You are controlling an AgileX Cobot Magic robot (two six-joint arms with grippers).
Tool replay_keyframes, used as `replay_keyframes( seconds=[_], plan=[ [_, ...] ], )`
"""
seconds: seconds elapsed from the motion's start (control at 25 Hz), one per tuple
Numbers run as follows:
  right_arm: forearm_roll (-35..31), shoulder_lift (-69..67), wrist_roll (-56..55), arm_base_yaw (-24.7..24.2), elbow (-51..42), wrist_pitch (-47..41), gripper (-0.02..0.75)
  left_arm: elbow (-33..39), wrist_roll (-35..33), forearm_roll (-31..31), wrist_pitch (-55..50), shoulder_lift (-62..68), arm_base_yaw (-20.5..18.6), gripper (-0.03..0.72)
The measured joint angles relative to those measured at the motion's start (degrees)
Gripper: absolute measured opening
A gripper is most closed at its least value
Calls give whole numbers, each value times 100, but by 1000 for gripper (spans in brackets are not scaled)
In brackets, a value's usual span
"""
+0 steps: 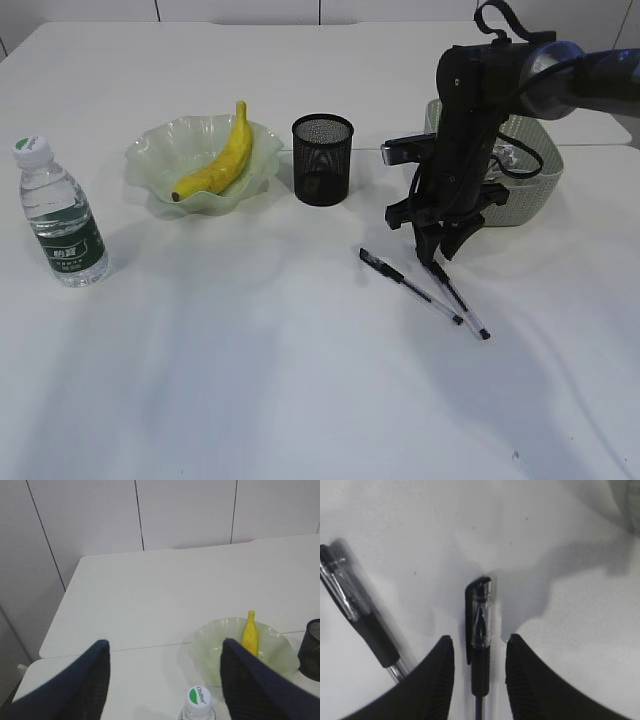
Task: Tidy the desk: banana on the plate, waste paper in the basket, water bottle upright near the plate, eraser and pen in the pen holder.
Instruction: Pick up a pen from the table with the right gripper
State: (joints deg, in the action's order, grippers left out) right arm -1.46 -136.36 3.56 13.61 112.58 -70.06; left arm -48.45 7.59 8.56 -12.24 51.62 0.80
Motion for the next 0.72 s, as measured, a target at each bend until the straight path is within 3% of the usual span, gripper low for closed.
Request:
replay_keyframes(
  seconds=[0.72],
  plan=[
    [-9,0,-57,0,0,347,265,0,0,0,0,0,0,489]
  ],
)
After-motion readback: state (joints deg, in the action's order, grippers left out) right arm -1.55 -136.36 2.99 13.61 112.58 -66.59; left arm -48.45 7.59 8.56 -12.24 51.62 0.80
